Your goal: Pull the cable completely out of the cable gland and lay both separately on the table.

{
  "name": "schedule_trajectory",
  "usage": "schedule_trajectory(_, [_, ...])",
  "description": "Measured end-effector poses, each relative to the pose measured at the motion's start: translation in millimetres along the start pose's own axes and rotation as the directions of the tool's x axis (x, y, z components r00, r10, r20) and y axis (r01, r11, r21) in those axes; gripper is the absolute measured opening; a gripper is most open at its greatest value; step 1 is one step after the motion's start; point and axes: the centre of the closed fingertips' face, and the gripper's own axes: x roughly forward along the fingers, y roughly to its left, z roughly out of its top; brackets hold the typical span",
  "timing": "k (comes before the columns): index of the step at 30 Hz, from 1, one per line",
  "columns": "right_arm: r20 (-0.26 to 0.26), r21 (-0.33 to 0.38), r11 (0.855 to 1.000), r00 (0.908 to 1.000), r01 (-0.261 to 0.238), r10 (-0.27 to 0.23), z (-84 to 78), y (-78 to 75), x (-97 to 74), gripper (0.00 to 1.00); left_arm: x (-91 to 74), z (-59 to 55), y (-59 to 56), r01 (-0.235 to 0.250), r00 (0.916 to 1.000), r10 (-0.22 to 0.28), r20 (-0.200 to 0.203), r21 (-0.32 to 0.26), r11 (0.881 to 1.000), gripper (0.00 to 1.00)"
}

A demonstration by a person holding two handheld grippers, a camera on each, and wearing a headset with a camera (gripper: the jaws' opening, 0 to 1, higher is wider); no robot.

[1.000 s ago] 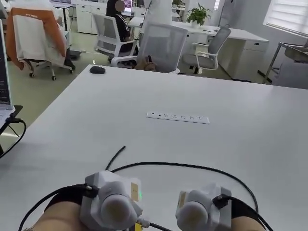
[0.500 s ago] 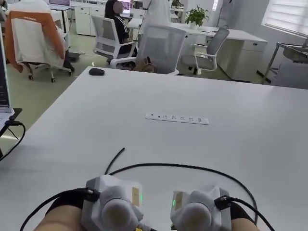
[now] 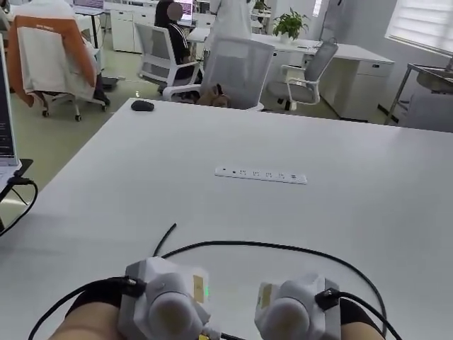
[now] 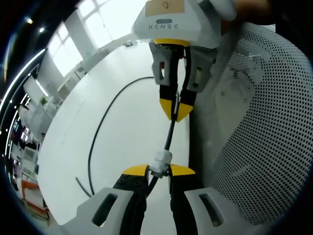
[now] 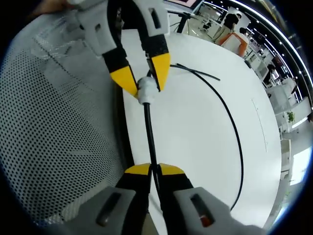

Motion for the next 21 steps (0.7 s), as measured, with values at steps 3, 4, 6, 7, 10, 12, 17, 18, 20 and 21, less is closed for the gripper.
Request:
schedule_trajectory(3, [-0.053, 0.038, 0.999, 0.9985, 0.019, -0.016, -12.9, -5.4, 0.2, 0.04, 0.1, -1.2, -0.2, 0.001, 1.0000, -0.001, -0.004, -0.001, 1.000, 0.17])
schedule_trajectory(4, [-0.062, 0.050, 0.998, 0.9979, 0.023, -0.020, -15.9, -6.7, 0.0, 0.04, 0.1, -1.4, -0.4, 0.002, 1.0000, -0.002, -0.005, 0.000, 1.000, 0.17])
schedule_trajectory(6, [-0.075, 0.075, 0.997, 0.9970, 0.023, -0.018, -20.0, -7.7, -0.6, 0.04, 0.3, -1.1, -0.5, 0.003, 1.0000, -0.003, -0.004, 0.000, 1.000, 0.17])
schedule_trajectory(7, [-0.075, 0.075, 0.997, 0.9971, 0.020, -0.015, -20.4, -7.6, -0.5, 0.05, 0.3, -0.9, -0.3, 0.002, 1.0000, -0.002, -0.003, 0.000, 1.000, 0.17])
schedule_trajectory(10, [-0.073, 0.086, 0.996, 0.9965, -0.035, 0.042, -21.6, 3.4, 1.9, 0.07, 0.4, -1.6, -0.7, 0.003, 1.0000, -0.003, -0.009, 0.003, 1.000, 0.17])
schedule_trajectory(12, [-0.065, 0.066, 0.997, 0.9965, -0.049, 0.053, -18.4, 8.3, 3.2, 0.14, 0.6, -1.9, -2.4, 0.009, 0.9999, -0.009, -0.011, 0.002, 1.000, 0.17])
schedule_trajectory(17, [0.051, -0.022, 0.994, 0.9933, -0.103, 0.104, 12.6, 22.9, 2.5, 0.22, 1.1, -2.2, -4.3, 0.016, 0.9998, -0.016, -0.014, 0.009, 1.000, 0.17])
schedule_trajectory(18, [0.111, -0.063, 0.993, 0.9884, -0.096, 0.103, 27.0, 24.8, -0.6, 0.22, 1.0, -1.8, -4.1, 0.014, 0.9998, -0.014, -0.012, 0.009, 1.000, 0.17])
schedule_trajectory(20, [0.174, -0.066, 0.994, 0.9796, -0.091, 0.101, 42.8, 26.7, -5.9, 0.21, 1.0, -1.6, -3.9, 0.015, 0.9998, -0.015, -0.010, 0.008, 1.000, 0.17])
schedule_trajectory(21, [0.194, -0.072, 0.994, 0.9760, -0.086, 0.098, 47.4, 26.0, -7.3, 0.21, 1.0, -1.9, -4.0, 0.015, 0.9998, -0.015, -0.010, 0.008, 1.000, 0.17])
